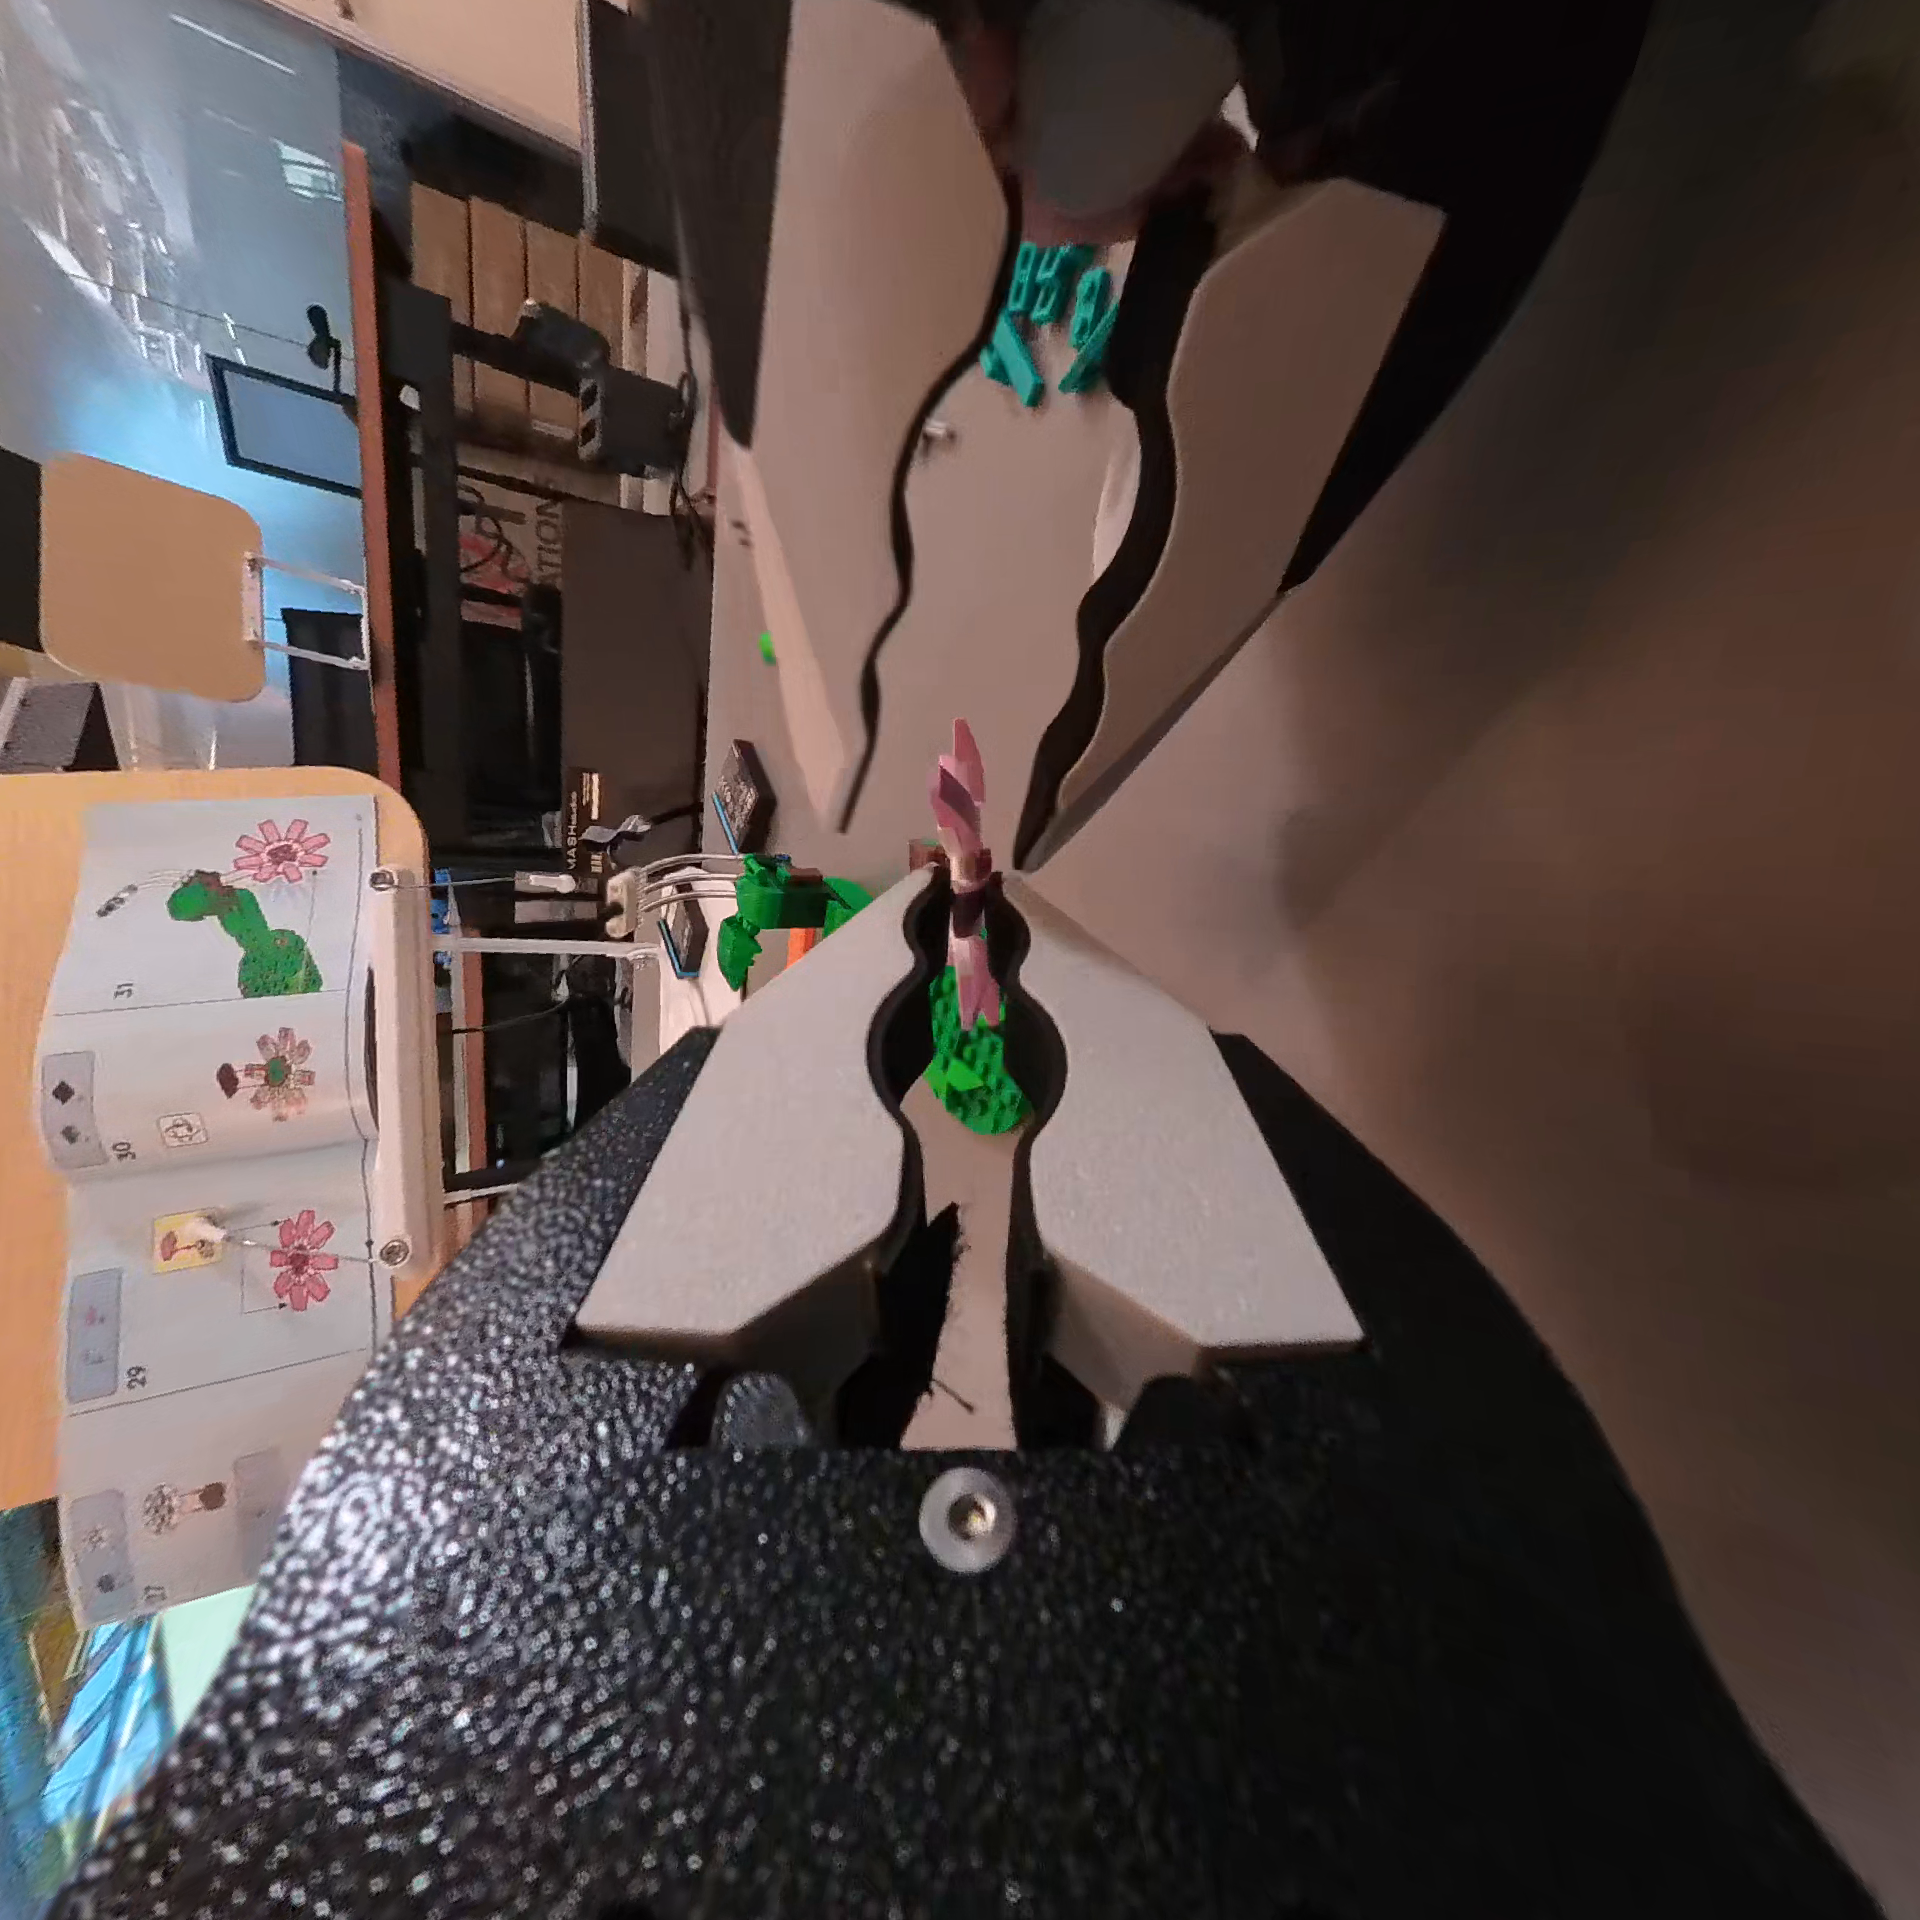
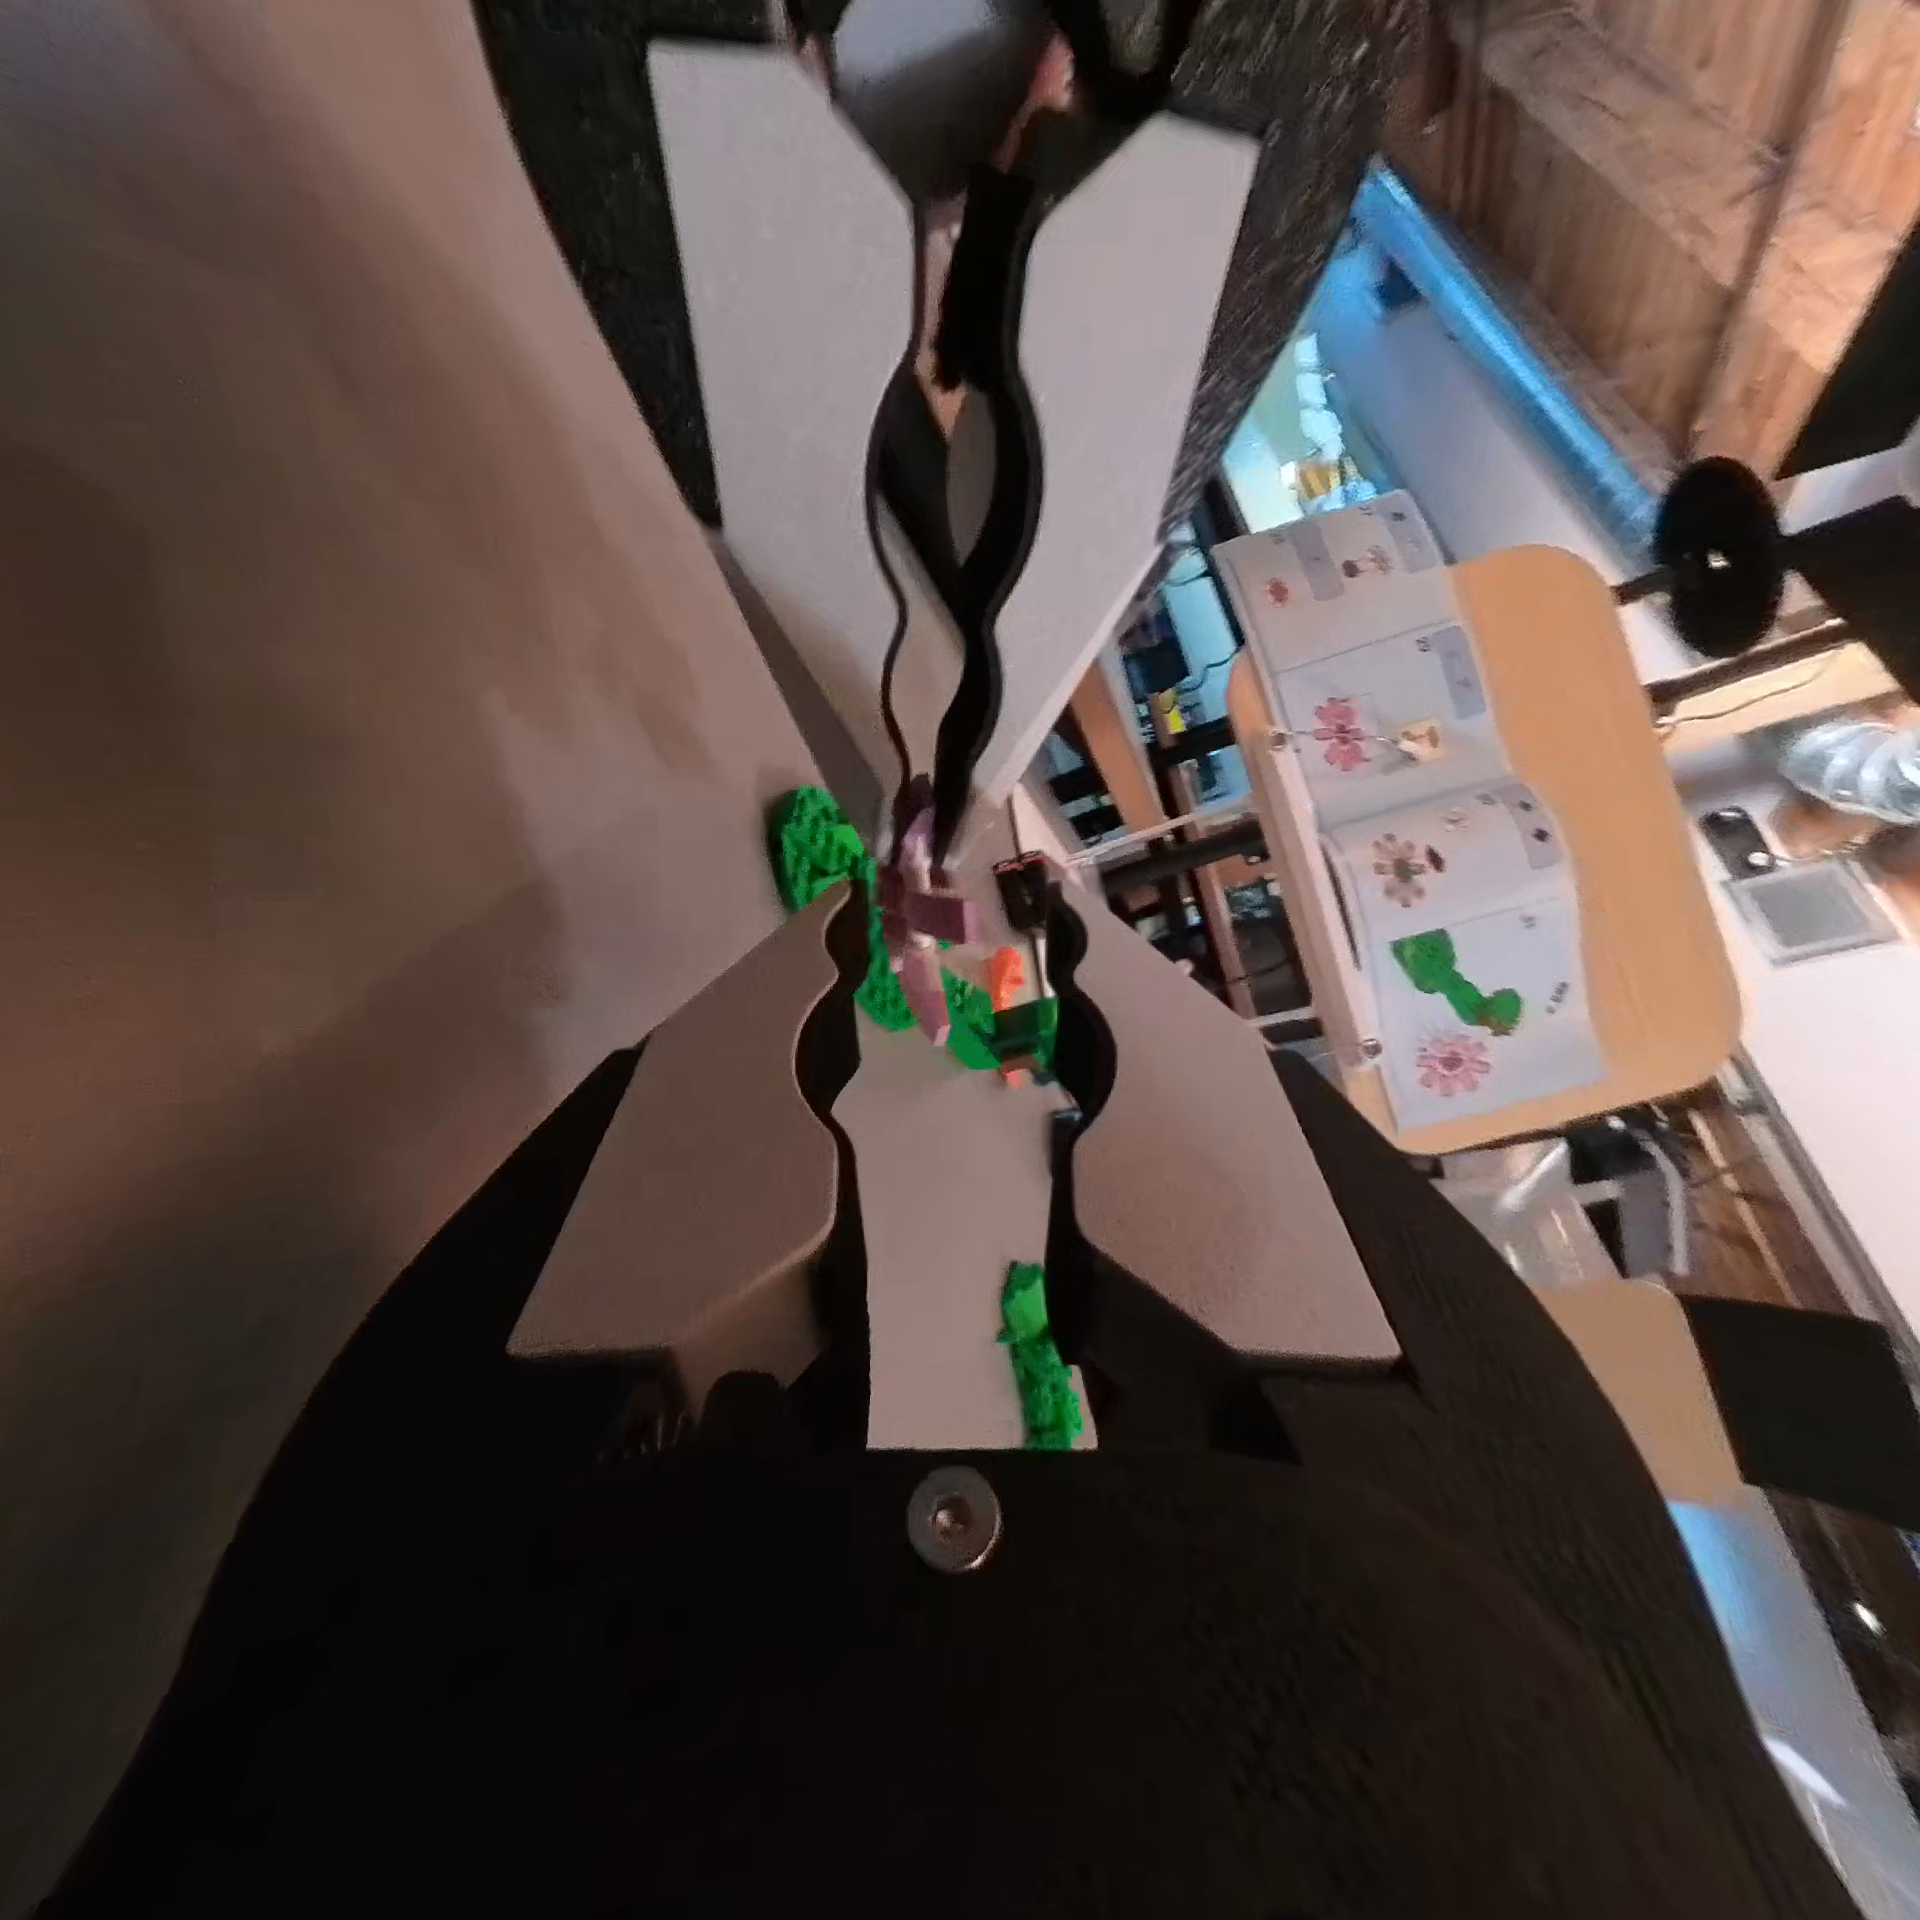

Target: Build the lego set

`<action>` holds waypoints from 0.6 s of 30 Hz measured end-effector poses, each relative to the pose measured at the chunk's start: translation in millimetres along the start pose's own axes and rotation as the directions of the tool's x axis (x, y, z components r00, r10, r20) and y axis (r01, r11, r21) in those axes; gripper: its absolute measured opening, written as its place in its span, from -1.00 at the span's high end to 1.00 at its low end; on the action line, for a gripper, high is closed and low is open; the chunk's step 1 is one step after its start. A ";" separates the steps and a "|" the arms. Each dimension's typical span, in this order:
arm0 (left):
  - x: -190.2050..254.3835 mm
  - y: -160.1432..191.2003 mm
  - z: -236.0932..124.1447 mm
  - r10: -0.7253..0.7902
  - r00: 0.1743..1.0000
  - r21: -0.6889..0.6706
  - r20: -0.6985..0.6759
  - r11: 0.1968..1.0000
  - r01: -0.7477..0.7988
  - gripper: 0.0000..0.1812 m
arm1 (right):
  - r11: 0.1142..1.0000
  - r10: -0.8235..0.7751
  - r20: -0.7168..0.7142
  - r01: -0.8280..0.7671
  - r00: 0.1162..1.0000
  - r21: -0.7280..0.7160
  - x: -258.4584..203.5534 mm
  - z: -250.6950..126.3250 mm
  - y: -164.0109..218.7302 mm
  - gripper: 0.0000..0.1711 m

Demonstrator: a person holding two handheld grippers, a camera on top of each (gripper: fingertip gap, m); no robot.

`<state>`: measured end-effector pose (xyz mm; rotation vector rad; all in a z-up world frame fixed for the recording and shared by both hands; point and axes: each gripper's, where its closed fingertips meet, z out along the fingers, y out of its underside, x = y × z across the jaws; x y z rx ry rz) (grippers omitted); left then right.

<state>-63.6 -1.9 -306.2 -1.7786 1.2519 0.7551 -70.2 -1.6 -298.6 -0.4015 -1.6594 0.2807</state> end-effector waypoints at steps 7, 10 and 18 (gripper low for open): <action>-3.3 -12.2 -10.4 -0.140 0.990 0.130 -0.023 0.981 0.142 0.96 | 0.999 0.019 0.081 -0.022 0.997 0.039 -2.4 -4.2 -0.5 0.85; -16.7 -15.0 -20.4 -0.356 0.932 0.220 -0.059 0.907 0.360 0.62 | 0.973 0.193 0.101 -0.203 0.976 0.110 14.7 -12.6 -2.1 0.85; -50.6 -54.8 -44.4 -0.664 0.612 0.493 -0.429 0.396 0.775 0.32 | 0.184 0.700 0.572 -0.883 0.427 0.432 87.8 -68.0 -29.5 0.86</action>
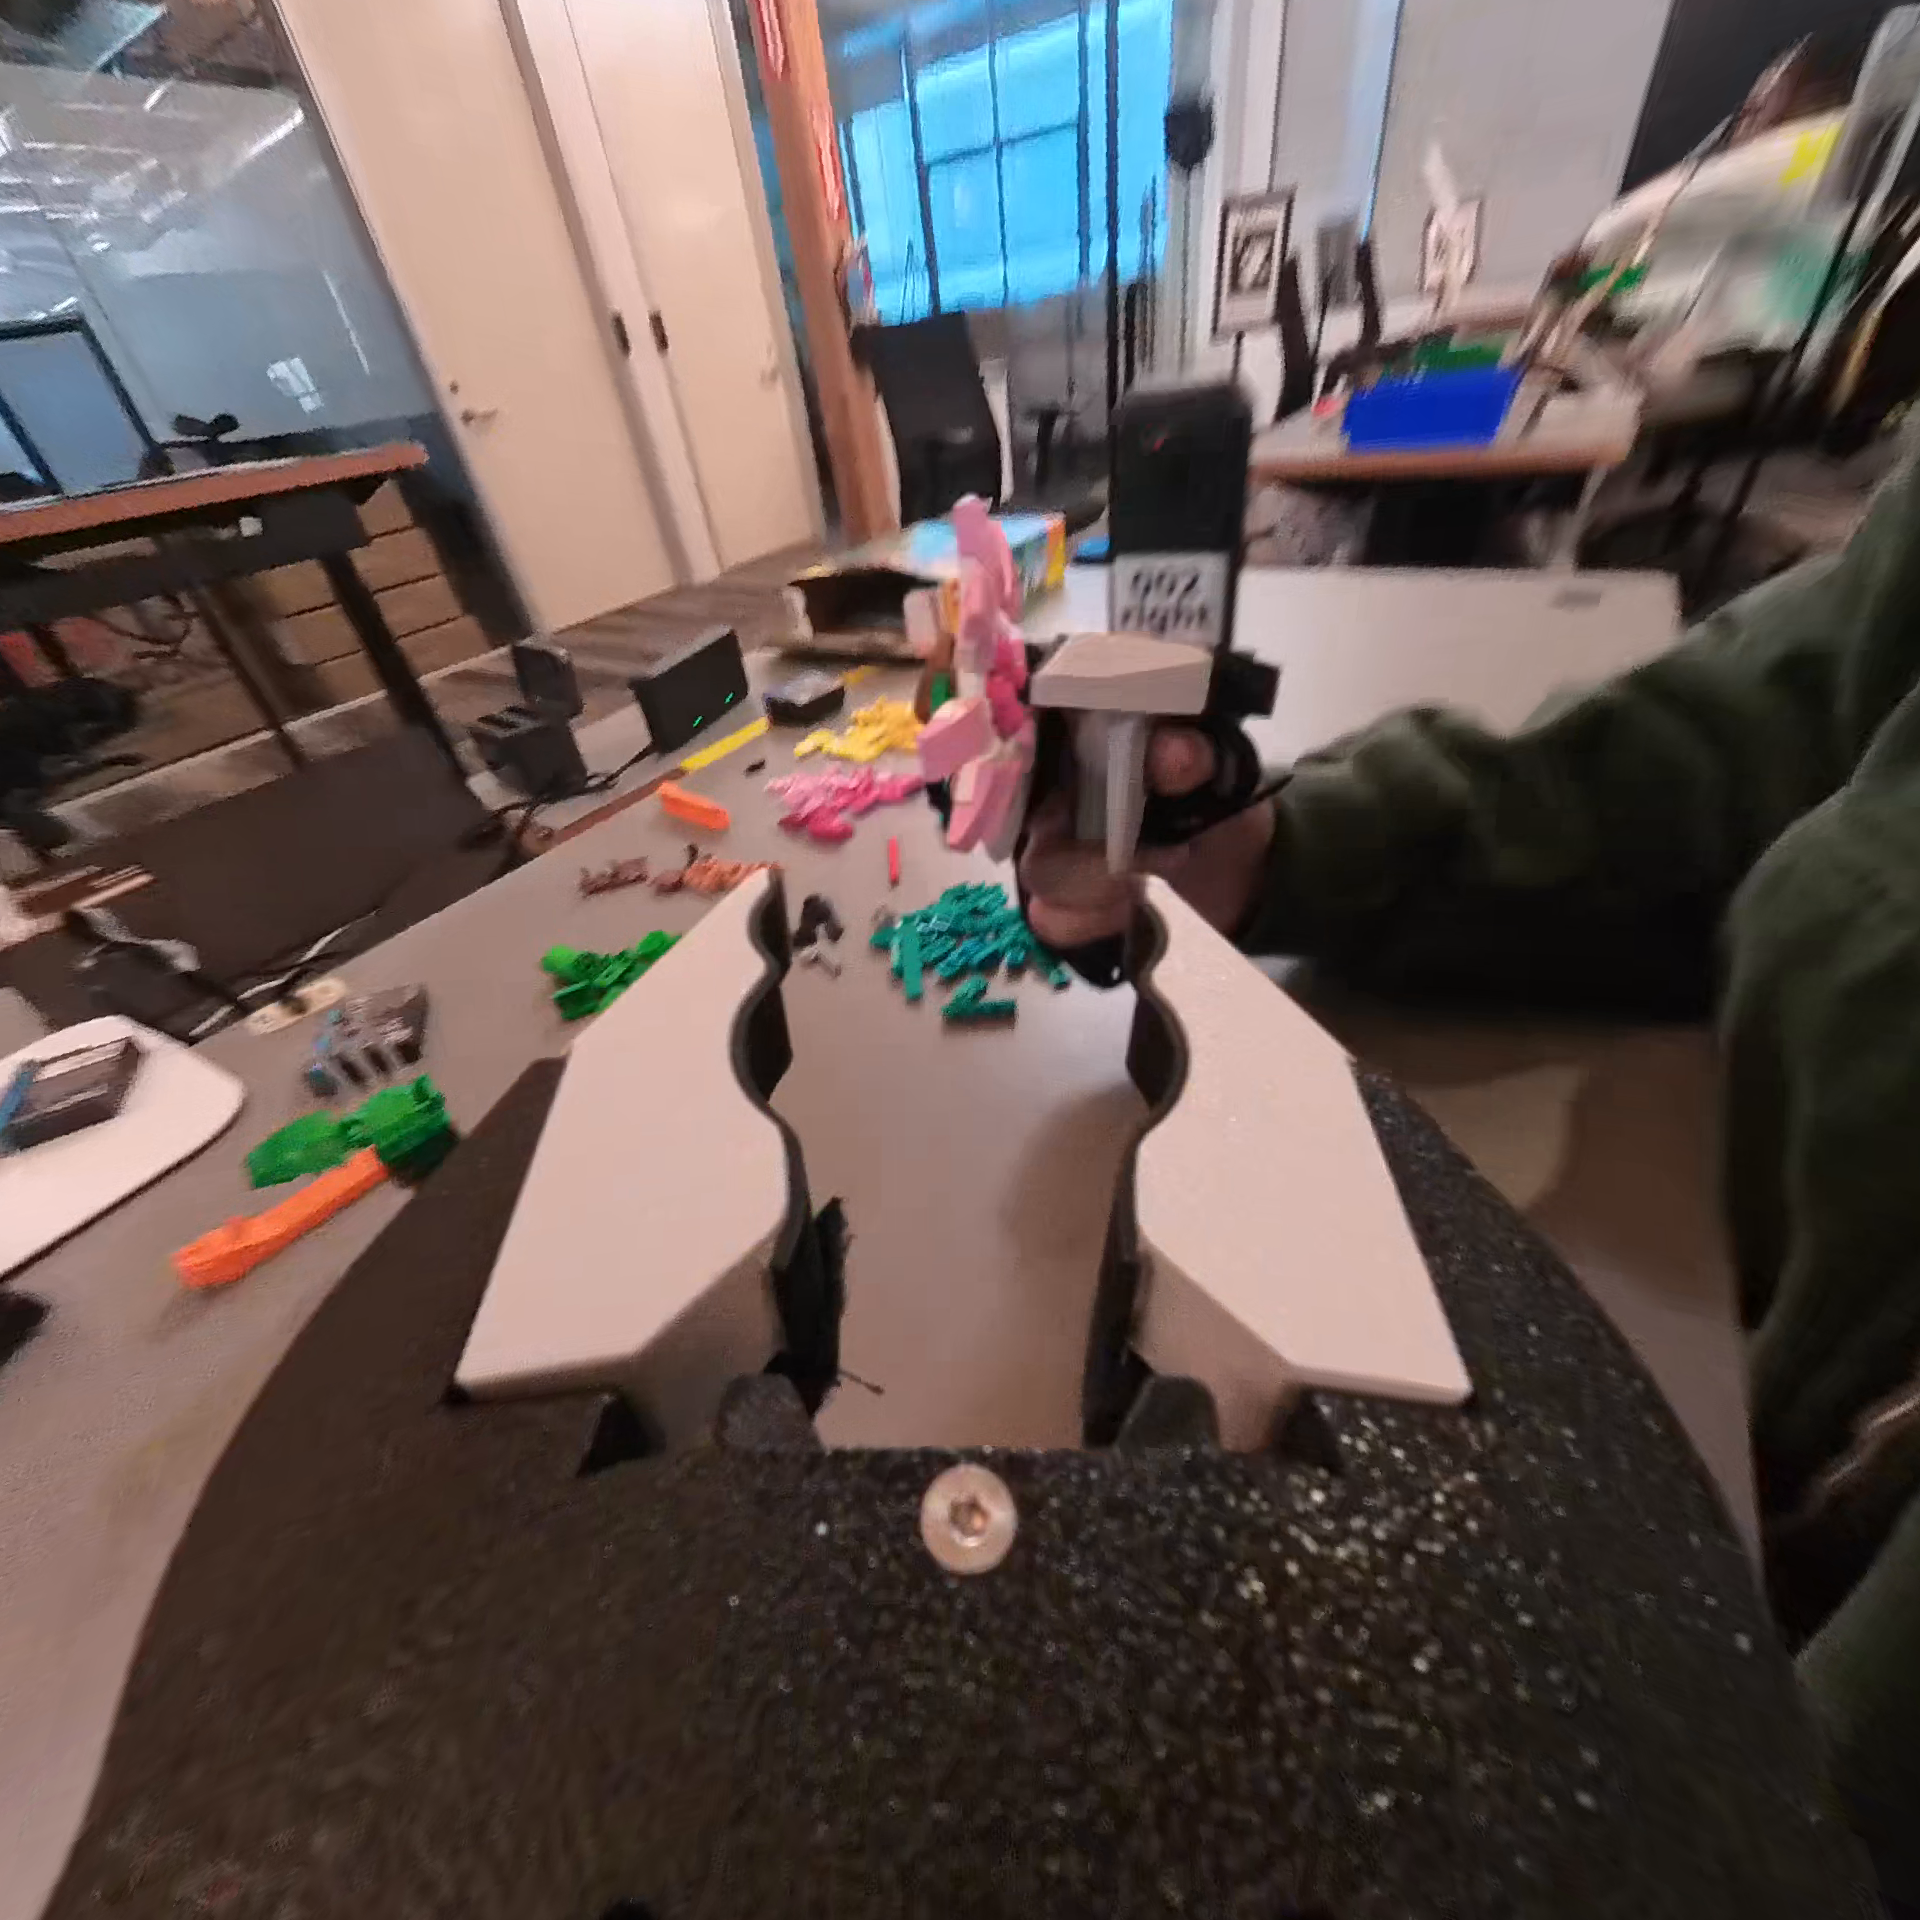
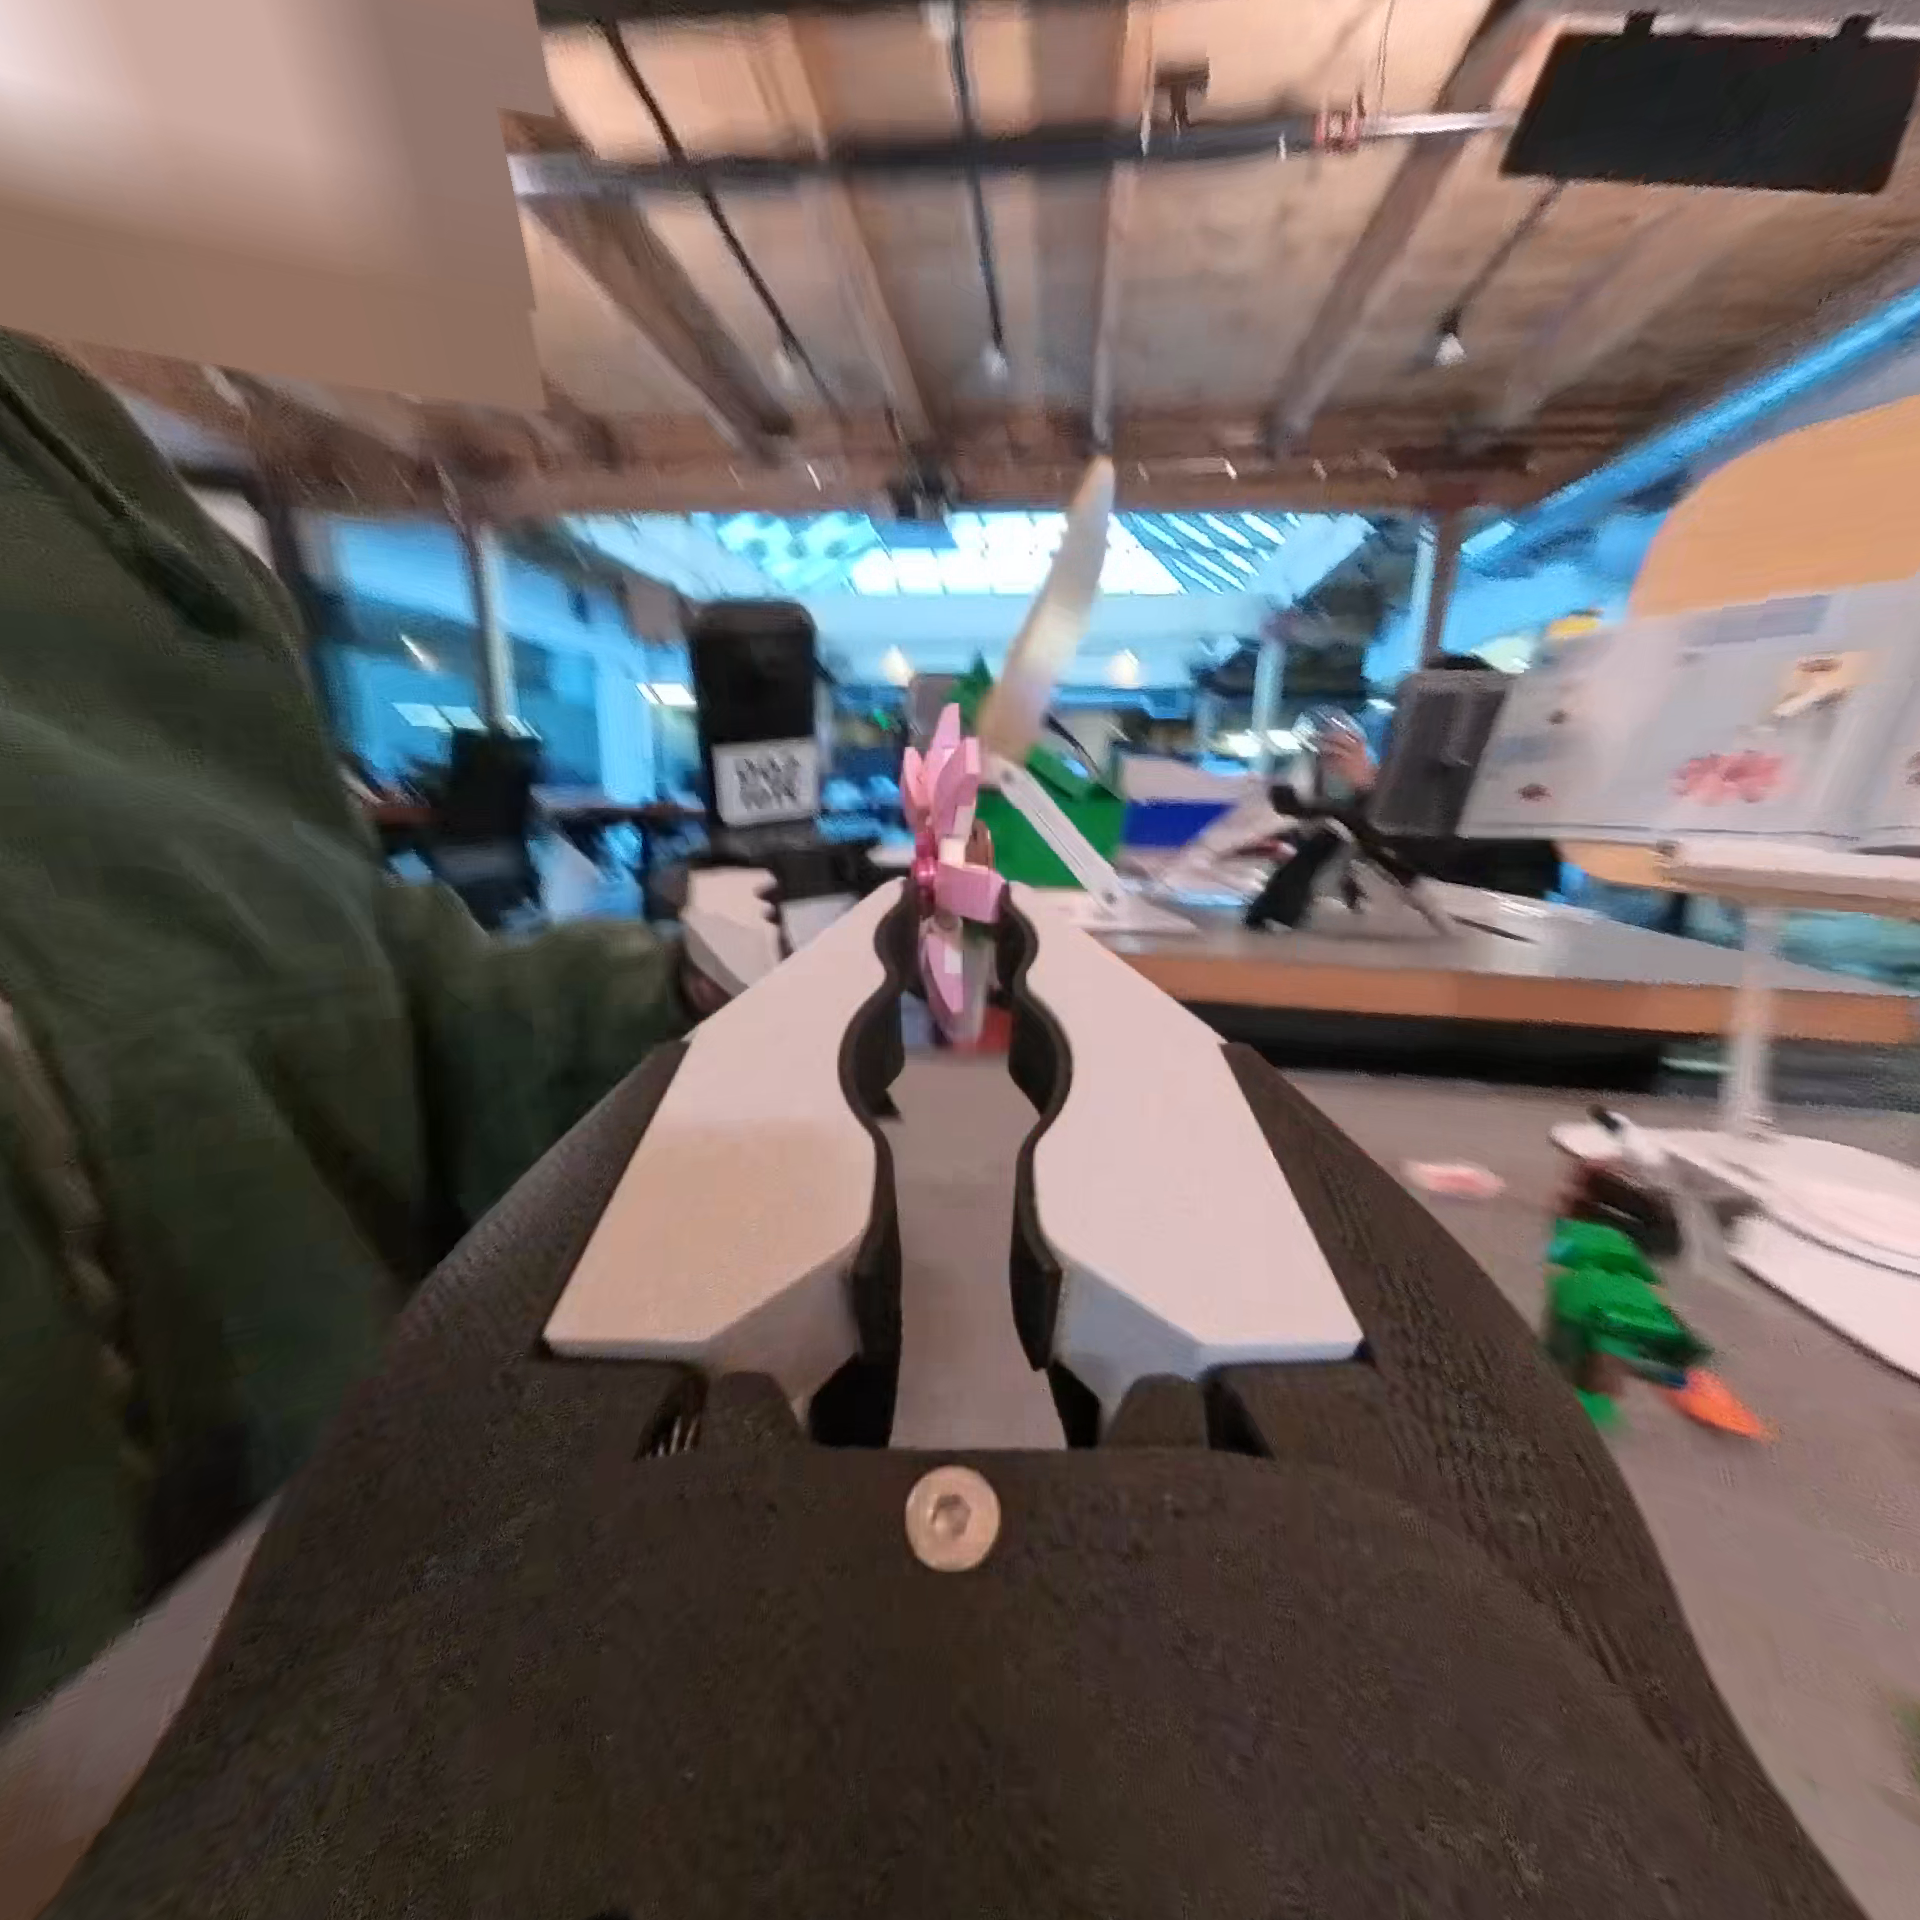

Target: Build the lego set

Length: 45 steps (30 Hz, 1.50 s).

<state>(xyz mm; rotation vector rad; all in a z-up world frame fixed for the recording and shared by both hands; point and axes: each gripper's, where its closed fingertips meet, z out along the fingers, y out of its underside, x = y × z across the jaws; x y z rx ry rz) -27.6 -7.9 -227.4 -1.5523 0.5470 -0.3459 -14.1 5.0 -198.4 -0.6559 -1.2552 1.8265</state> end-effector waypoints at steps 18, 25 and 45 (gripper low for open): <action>-21.0 -28.7 1.1 0.275 0.913 0.099 0.302 0.943 -0.317 0.87 | 0.979 0.205 -0.041 -0.204 0.978 0.032 14.7 0.1 1.9 0.47; -32.3 -25.9 0.2 0.771 0.414 -0.342 0.484 0.602 -0.721 0.88 | 0.971 0.241 -0.064 -0.241 0.968 0.007 11.7 13.6 -2.3 0.39; -46.8 -18.1 -0.2 0.892 0.135 -0.553 0.432 0.380 -0.742 0.88 | 0.824 0.566 -0.160 -0.562 0.808 0.074 32.6 14.6 4.2 0.63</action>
